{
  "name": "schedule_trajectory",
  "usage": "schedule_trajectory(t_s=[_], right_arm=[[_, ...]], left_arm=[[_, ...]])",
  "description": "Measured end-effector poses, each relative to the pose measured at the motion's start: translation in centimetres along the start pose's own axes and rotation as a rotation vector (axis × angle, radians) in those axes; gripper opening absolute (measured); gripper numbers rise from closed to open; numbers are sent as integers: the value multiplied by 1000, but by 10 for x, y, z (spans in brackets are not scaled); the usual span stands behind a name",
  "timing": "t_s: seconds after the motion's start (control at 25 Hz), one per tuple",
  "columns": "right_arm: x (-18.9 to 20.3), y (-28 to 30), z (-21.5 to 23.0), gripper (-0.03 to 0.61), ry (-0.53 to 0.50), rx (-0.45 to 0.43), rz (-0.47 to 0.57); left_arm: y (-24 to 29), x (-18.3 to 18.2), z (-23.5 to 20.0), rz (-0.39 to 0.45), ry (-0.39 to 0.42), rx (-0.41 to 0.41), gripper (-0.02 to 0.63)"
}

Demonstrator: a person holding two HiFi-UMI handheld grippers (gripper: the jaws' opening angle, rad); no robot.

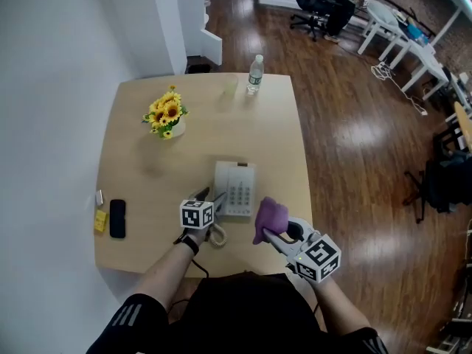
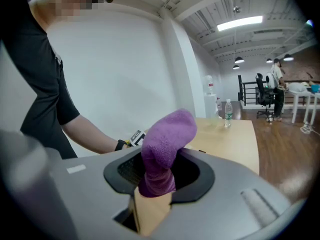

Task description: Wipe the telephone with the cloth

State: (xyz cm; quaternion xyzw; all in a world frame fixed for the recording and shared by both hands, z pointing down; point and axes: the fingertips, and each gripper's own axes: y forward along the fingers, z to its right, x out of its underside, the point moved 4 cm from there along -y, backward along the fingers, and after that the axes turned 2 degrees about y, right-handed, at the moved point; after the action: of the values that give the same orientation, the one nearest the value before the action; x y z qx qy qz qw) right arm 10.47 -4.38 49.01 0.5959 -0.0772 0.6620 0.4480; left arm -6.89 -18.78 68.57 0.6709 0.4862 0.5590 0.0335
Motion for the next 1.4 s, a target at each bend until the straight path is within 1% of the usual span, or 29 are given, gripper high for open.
schedule_trajectory(t_s=[0.08,0.16,0.24,0.32,0.4,0.48,0.56,0.68,0.8,0.96,1.04,1.2,1.28,1.4], right_arm=[[1,1,-3,141,39,-5,12],[4,1,-7,143,67,-5,23],[8,0,-11,143,87,-3,30],[11,-1,-15,143,104,-6,35],[16,-3,-22,143,118,-19,32],[23,-5,-29,143,123,-36,19],[29,-8,-35,143,118,-57,9],[32,-18,-43,143,95,-91,13],[37,-38,-51,143,68,-109,25],[59,-79,-58,141,53,-120,32],[77,-99,-60,141,67,-120,29],[111,-127,-63,141,132,-120,32],[122,-137,-66,141,160,-131,41],[128,-148,-74,141,163,-146,56]], left_arm=[[-20,1,8,8,20,54,288],[-43,4,18,21,58,98,288],[-66,5,27,51,97,114,288],[-88,6,32,81,126,106,288],[-107,9,39,103,117,107,288],[-125,15,51,122,93,126,287],[-141,22,65,142,98,135,287],[-162,27,88,183,110,121,285],[-175,33,115,215,101,118,285],[-187,40,164,244,102,149,285],[-194,47,189,252,84,169,285],[-212,69,229,257,81,193,285],[-222,77,241,274,66,188,285],[-238,88,251,295,53,170,281]])
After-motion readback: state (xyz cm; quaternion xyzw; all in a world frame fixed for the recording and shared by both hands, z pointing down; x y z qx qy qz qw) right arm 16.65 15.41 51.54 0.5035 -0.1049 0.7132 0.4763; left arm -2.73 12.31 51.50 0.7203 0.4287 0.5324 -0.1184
